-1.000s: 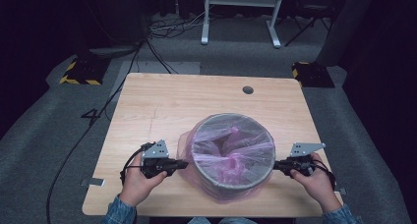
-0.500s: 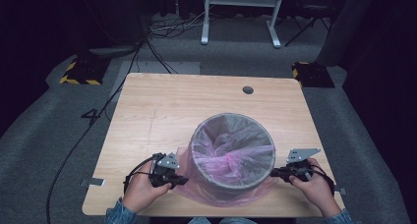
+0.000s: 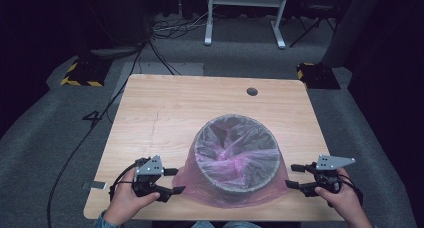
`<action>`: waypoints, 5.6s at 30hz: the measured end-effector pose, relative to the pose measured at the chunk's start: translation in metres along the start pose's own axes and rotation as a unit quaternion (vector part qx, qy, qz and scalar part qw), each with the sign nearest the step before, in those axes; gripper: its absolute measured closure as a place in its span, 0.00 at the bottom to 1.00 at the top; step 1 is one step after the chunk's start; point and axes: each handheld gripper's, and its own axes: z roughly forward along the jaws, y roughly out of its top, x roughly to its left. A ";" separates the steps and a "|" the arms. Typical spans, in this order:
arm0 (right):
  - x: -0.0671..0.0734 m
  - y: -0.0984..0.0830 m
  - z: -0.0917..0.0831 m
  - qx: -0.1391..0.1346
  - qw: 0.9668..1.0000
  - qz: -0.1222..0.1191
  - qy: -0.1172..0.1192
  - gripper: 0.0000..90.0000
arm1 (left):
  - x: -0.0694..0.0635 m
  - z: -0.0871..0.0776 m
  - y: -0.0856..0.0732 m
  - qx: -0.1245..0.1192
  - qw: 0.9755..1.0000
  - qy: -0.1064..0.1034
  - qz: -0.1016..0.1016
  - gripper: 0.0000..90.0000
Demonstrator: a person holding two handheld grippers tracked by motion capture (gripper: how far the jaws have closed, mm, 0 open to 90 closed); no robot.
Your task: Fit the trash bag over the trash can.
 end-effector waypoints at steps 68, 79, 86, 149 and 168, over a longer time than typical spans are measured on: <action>0.032 0.190 -0.008 -0.077 0.994 -0.065 -0.032 0.24 | 0.045 -0.020 -0.046 0.008 0.984 0.175 -0.042 0.29; 0.065 0.229 0.027 -0.073 0.992 -0.104 -0.022 0.22 | 0.055 -0.018 -0.052 0.013 0.980 0.183 -0.074 0.29; 0.076 0.242 0.052 -0.061 0.992 -0.111 -0.005 0.21 | 0.058 -0.016 -0.056 0.019 0.978 0.188 -0.083 0.29; 0.085 0.188 0.173 0.227 0.965 -0.134 0.011 0.25 | 0.059 -0.002 -0.061 0.043 0.973 0.210 -0.083 0.31; 0.112 0.237 0.078 0.100 0.983 -0.153 0.012 0.32 | 0.060 -0.002 -0.061 0.042 0.973 0.210 -0.087 0.31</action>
